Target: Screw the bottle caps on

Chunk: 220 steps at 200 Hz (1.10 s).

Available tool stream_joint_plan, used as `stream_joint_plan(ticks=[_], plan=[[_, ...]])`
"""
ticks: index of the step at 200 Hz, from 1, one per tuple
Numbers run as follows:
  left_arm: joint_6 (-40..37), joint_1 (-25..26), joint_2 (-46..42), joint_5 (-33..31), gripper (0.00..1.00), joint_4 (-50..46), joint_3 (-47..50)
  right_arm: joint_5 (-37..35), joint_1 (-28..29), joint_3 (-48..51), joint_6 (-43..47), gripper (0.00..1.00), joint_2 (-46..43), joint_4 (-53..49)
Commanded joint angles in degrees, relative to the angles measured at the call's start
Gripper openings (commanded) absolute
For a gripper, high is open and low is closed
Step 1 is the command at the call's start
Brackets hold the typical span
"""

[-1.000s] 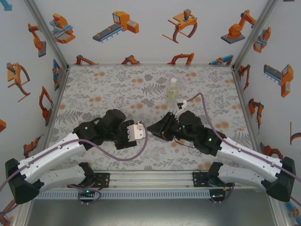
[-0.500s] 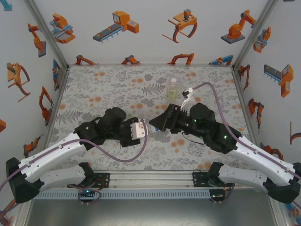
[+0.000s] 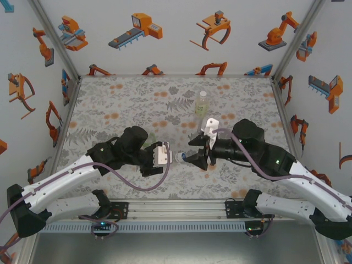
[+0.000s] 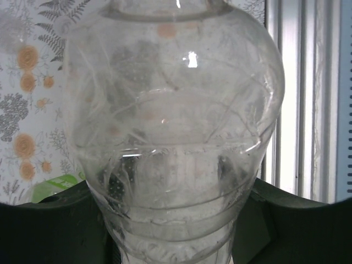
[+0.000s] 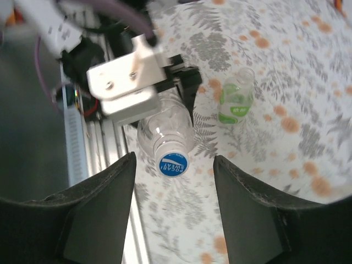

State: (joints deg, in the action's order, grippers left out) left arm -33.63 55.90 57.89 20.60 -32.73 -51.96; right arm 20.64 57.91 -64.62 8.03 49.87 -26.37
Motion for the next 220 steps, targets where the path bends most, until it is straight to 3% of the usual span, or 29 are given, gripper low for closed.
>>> stream_joint_plan(ticks=[1, 82, 158, 192, 220], plan=[[0.9, 0.3, -0.3, 5.1, 0.0, -2.3, -1.8, 11.2, 0.3, -2.4, 21.6, 0.54, 1.6, -6.3], [1.2, 0.4, -0.1, 7.3, 0.0, -2.4, -2.1, 14.5, 0.3, 1.7, 23.7, 0.48, 3.8, -1.7], [1.7, 0.4, -0.2, 8.2, 0.0, -2.0, -2.0, 13.4, 0.3, 3.0, 22.6, 0.39, 4.5, -0.1], [1.7, 0.4, -0.3, 7.6, 0.0, -2.1, -2.1, 13.2, 0.3, 3.1, 20.7, 0.25, 4.8, 0.5], [2.3, 0.4, -0.3, 5.3, 0.0, -1.2, -2.0, 10.8, 0.3, 4.3, 10.5, 0.06, 4.6, 3.1]])
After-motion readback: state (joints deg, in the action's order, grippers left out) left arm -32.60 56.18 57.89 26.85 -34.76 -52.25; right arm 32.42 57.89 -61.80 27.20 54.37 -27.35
